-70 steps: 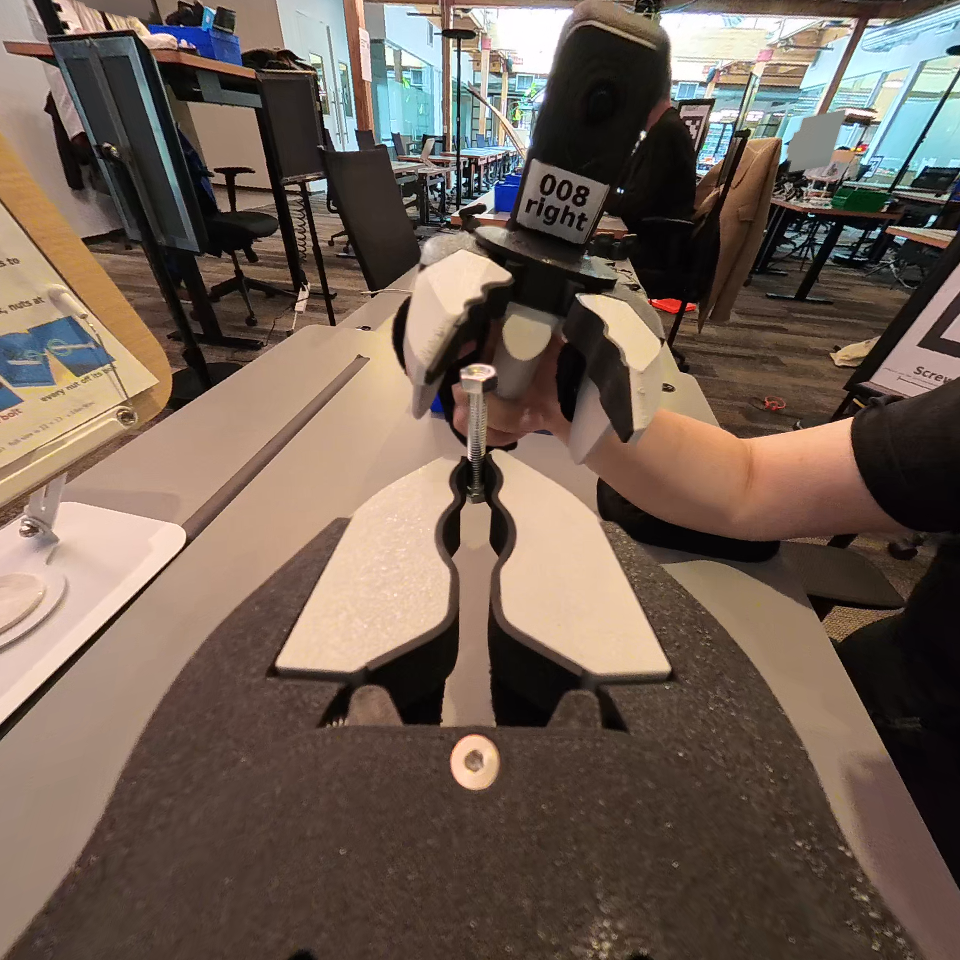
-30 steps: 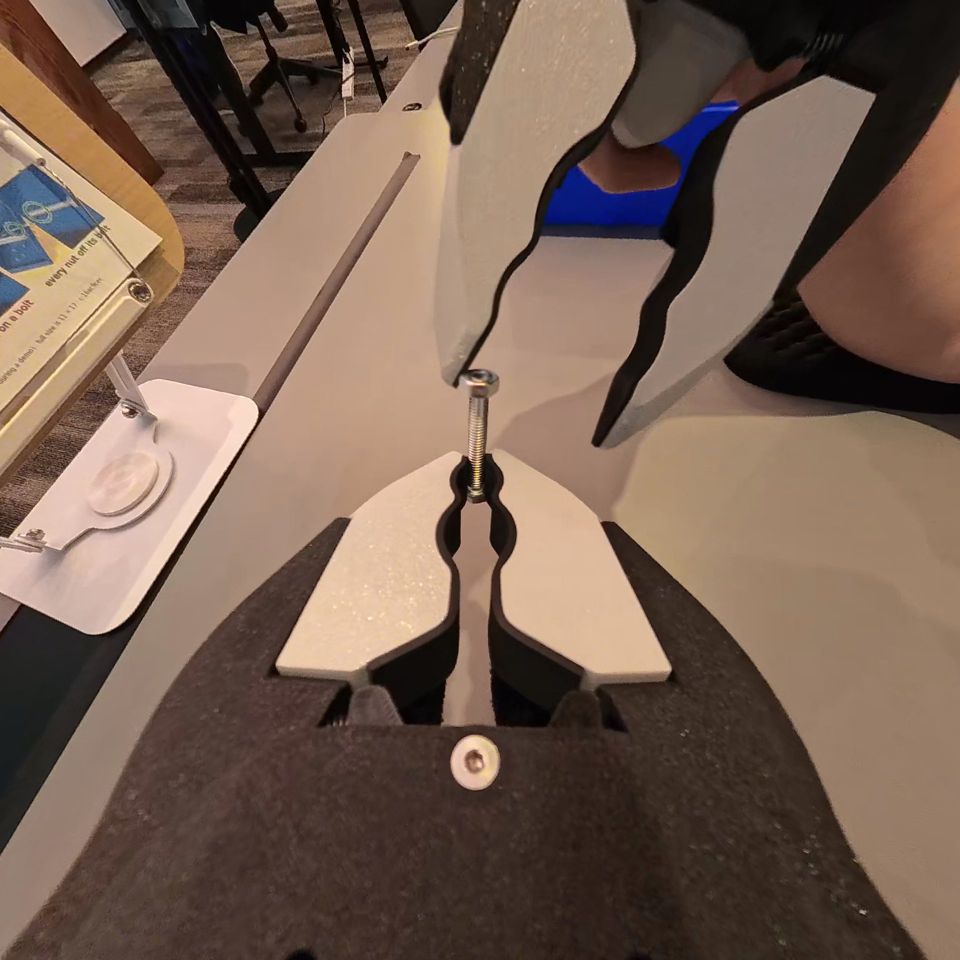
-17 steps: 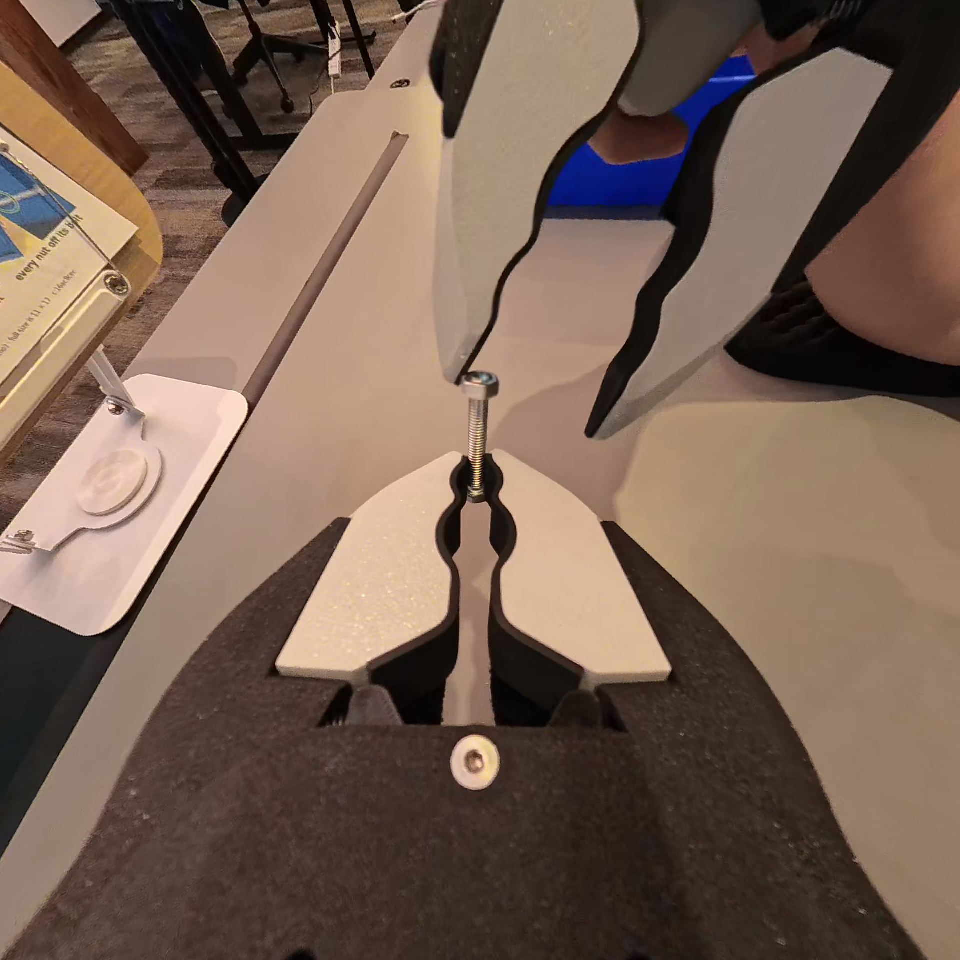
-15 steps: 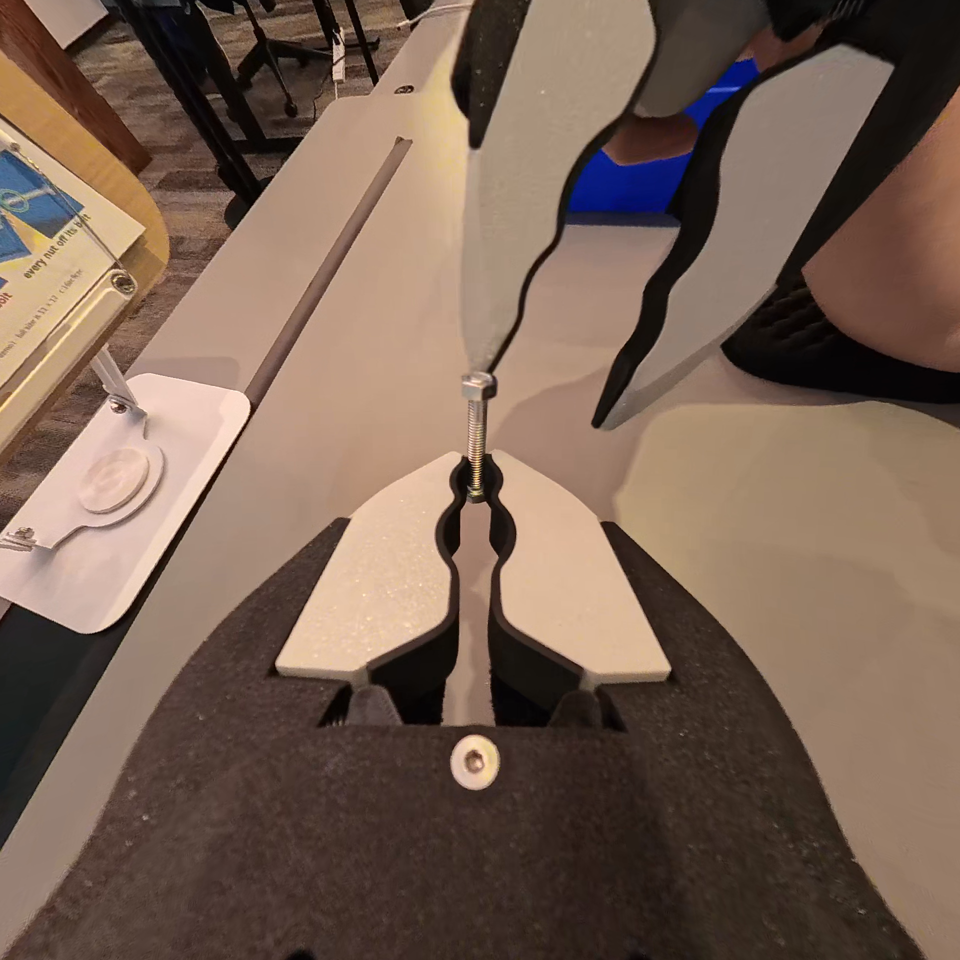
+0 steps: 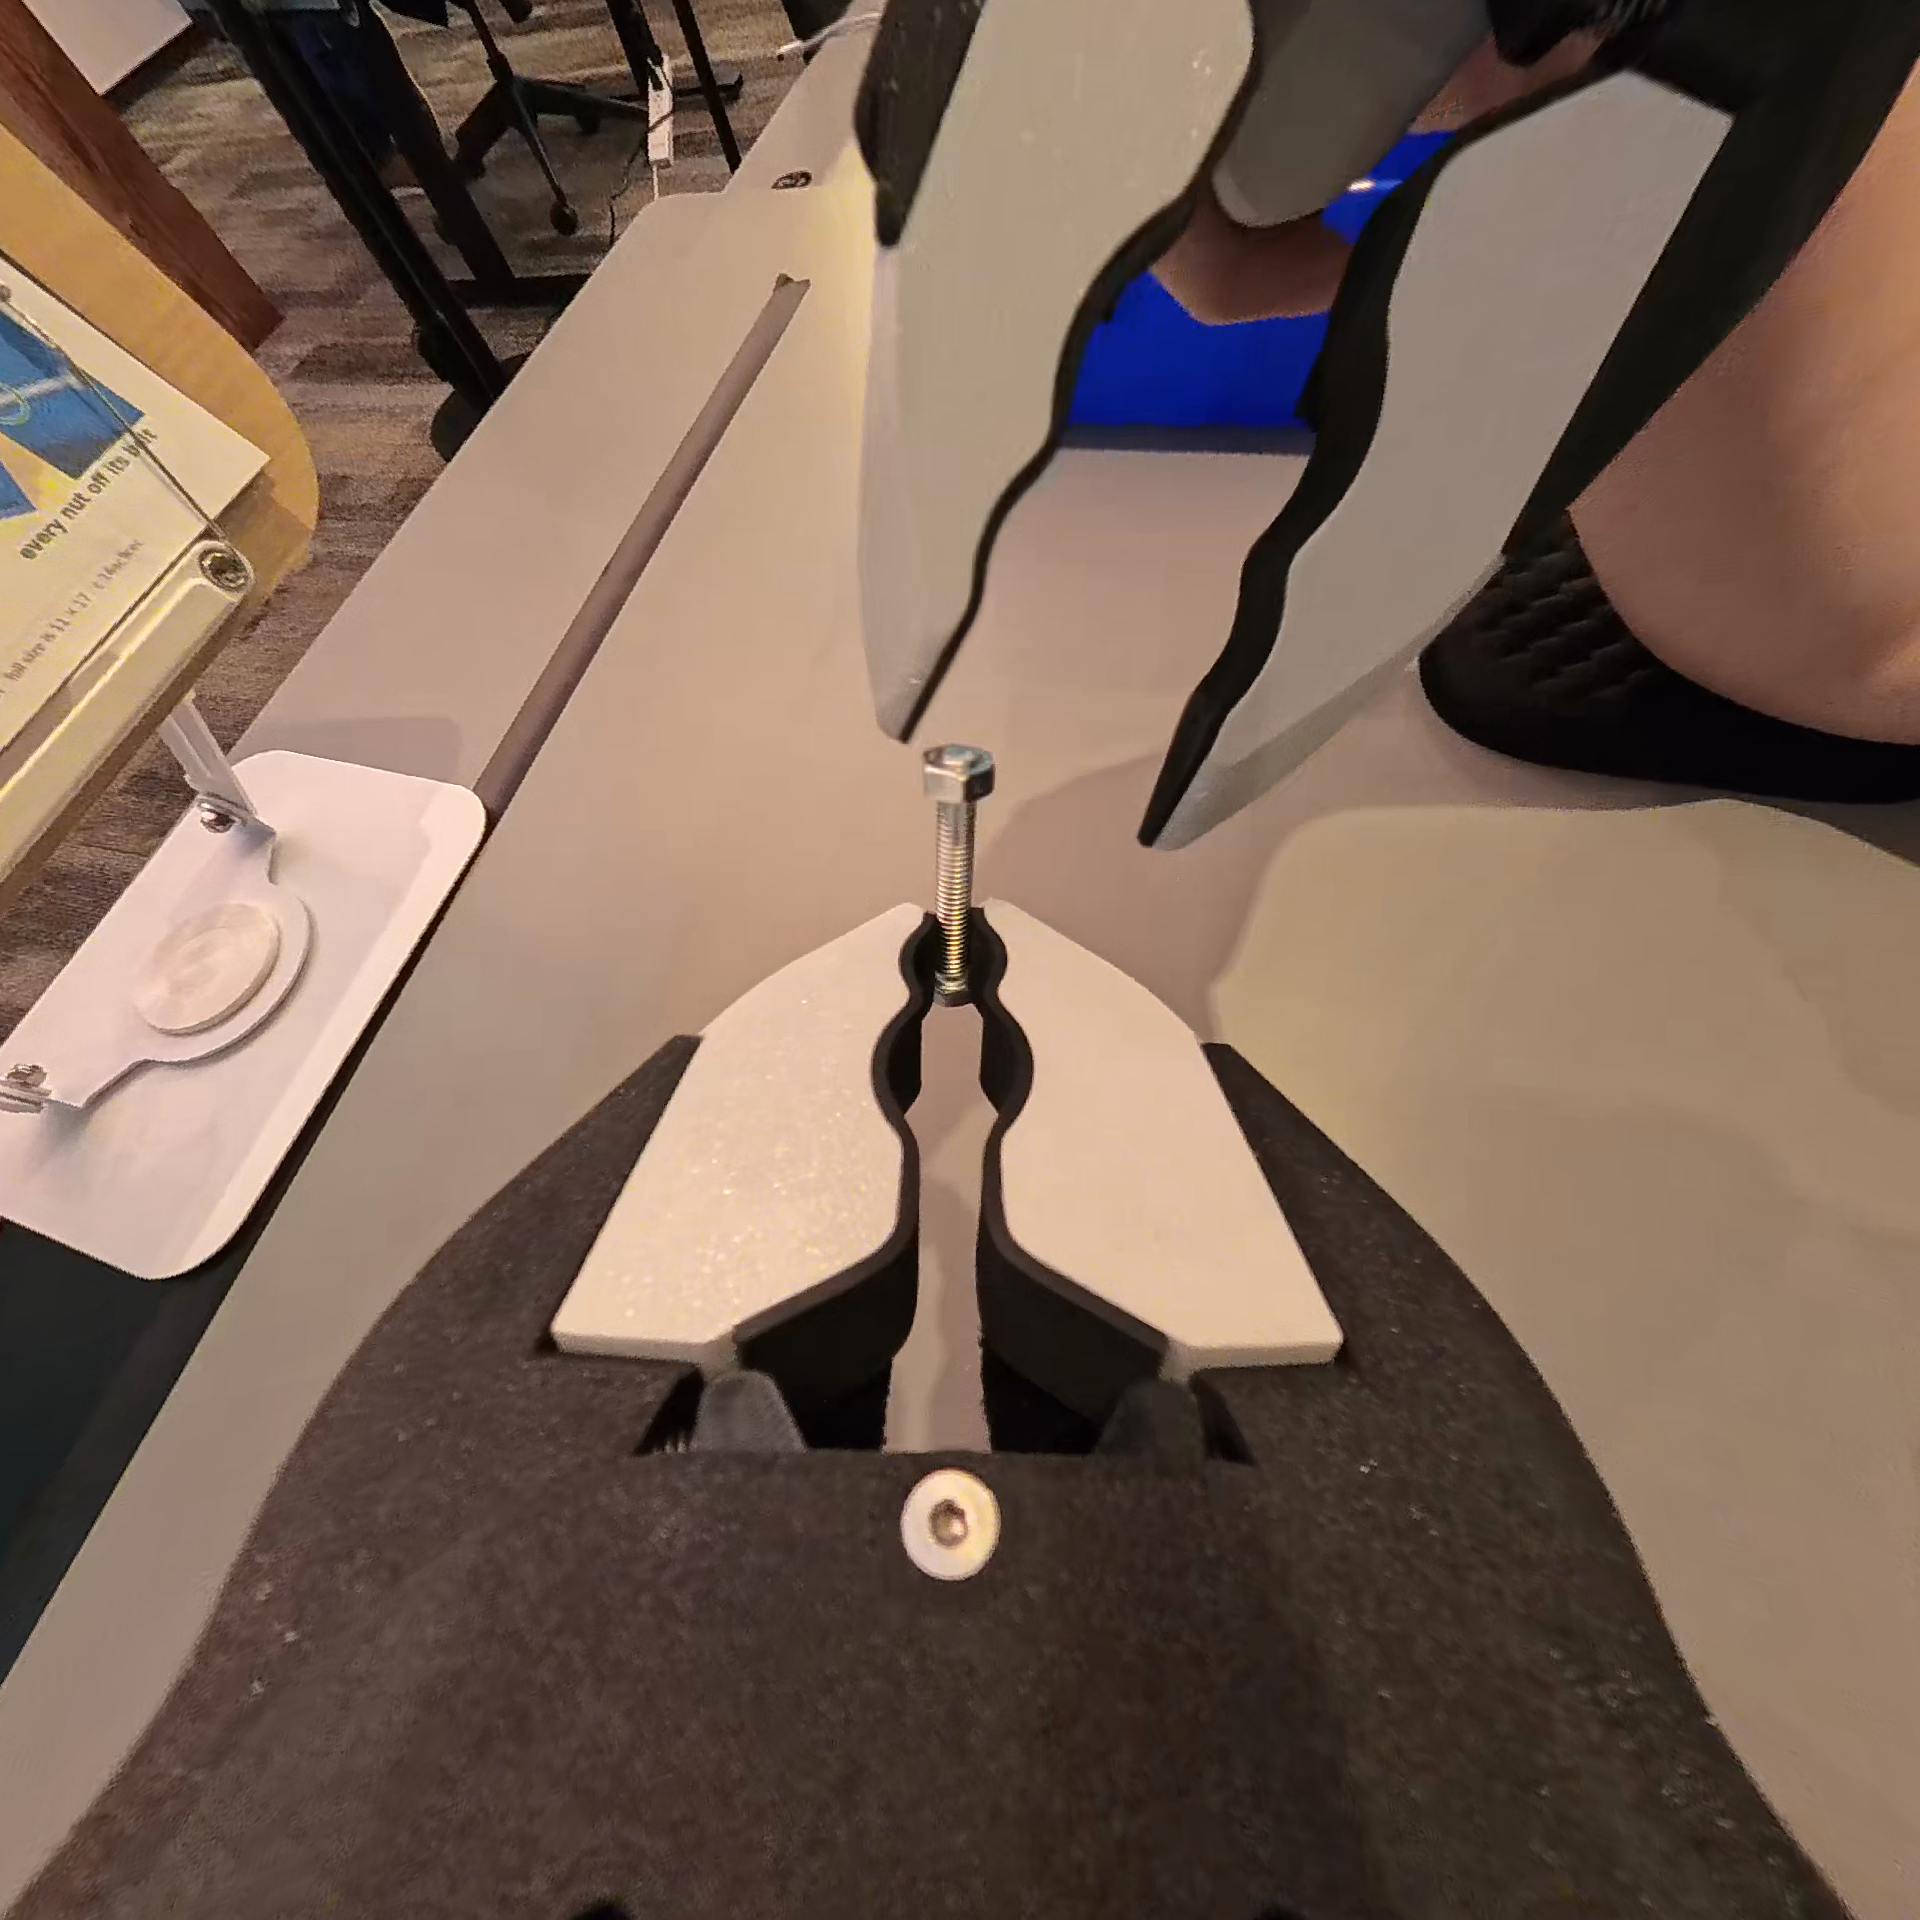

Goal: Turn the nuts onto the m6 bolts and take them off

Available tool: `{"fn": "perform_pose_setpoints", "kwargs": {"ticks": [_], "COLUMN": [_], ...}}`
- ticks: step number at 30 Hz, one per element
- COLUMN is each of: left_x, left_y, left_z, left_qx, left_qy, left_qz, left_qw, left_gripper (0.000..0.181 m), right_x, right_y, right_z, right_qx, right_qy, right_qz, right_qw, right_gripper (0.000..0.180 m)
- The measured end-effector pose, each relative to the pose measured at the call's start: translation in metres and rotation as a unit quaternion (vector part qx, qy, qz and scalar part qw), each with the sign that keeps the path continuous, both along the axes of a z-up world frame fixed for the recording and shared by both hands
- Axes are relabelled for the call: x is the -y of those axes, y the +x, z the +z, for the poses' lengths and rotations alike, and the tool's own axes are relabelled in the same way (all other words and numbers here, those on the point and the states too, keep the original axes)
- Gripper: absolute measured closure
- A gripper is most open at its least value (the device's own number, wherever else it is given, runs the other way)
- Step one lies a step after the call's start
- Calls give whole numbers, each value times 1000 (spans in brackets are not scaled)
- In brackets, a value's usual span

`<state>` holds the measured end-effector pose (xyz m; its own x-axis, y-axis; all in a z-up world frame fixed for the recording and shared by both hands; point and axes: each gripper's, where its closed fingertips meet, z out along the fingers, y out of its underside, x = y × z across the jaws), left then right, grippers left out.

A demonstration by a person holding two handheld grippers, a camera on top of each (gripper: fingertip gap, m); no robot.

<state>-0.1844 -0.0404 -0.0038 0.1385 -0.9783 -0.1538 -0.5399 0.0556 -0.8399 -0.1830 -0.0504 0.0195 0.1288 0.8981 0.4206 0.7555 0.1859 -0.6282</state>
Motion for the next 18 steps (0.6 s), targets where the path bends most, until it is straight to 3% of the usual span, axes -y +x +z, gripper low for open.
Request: {"fn": "perform_pose_setpoints", "kwargs": {"ticks": [1,10,18], "left_x": [1,-2,1], "left_y": [1,-3,2], "left_z": [0,2,-1], "left_qx": [0,1,-7], "left_qy": [1,3,9], "left_qz": [-1,7,-1], "left_qw": [1000,1000,1000], "left_gripper": [176,176,176], "right_x": [0,8,8], "right_y": [-3,3,-12], "right_z": [3,-8,-1], "right_qx": [-9,22,3], "right_qy": [9,-16,16], "right_qz": [5,16,29], "right_qw": [1000,1000,999], "right_gripper": [137,139,137]}}
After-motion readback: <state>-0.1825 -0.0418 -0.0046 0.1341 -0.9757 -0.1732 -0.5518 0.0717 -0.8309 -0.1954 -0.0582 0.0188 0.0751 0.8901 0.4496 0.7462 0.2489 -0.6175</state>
